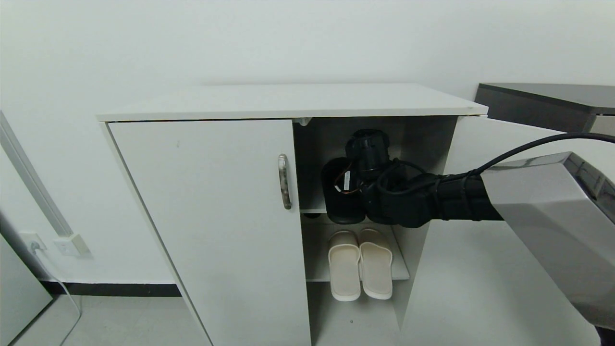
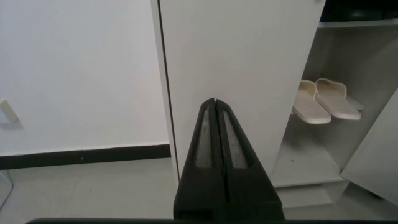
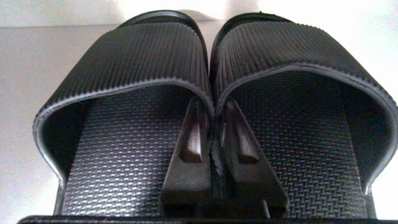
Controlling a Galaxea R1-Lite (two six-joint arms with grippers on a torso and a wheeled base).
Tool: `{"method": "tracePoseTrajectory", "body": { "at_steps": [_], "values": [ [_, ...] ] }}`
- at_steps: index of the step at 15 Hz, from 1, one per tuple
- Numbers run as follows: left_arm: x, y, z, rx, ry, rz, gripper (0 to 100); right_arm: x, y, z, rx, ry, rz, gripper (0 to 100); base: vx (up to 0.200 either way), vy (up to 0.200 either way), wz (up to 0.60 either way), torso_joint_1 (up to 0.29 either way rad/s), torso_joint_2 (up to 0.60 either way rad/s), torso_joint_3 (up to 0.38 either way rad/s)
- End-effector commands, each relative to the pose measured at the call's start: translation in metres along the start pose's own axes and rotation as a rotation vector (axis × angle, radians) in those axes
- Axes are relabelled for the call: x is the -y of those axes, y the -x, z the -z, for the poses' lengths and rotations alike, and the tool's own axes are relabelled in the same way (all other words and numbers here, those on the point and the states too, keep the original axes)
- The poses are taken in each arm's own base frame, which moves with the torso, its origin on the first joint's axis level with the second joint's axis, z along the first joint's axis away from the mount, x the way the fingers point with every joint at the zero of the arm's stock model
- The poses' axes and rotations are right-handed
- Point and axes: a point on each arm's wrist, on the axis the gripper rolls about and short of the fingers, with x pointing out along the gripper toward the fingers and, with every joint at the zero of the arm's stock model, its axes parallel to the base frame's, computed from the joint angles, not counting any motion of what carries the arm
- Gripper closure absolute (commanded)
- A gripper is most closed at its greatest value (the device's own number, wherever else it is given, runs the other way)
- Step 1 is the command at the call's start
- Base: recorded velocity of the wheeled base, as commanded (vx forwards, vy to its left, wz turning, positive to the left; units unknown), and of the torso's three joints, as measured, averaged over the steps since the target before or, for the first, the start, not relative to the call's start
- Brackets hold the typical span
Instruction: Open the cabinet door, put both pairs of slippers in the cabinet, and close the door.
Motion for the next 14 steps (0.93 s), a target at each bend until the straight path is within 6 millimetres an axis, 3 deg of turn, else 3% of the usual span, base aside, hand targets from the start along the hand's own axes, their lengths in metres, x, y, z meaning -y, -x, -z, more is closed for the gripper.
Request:
{"method": "tracePoseTrajectory", "body": {
  "at_steps": [1,5,6,9,14],
  "values": [
    [0.0,0.0,0.0,-0.002,0.0,0.0,100,-0.001,-0.002,0.004,-0.006,0.004,0.002,100,0.0,0.0,0.0,0.0,0.0,0.0],
    [0.0,0.0,0.0,-0.002,0.0,0.0,100,-0.001,-0.003,0.006,-0.009,0.007,0.003,100,0.0,0.0,0.0,0.0,0.0,0.0],
    [0.0,0.0,0.0,-0.002,0.0,0.0,100,-0.001,-0.003,0.006,-0.01,0.008,0.003,0,0.0,0.0,0.0,0.0,0.0,0.0],
    [0.0,0.0,0.0,-0.002,0.0,0.0,100,0.001,0.005,0.005,-0.019,0.016,0.001,0,0.0,0.0,0.0,0.0,0.0,0.0],
    [0.0,0.0,0.0,-0.002,0.002,-0.001,100,0.01,0.057,-0.004,-0.037,0.01,-0.039,0,0.0,0.0,0.0,0.0,0.0,0.0]
  ]
}}
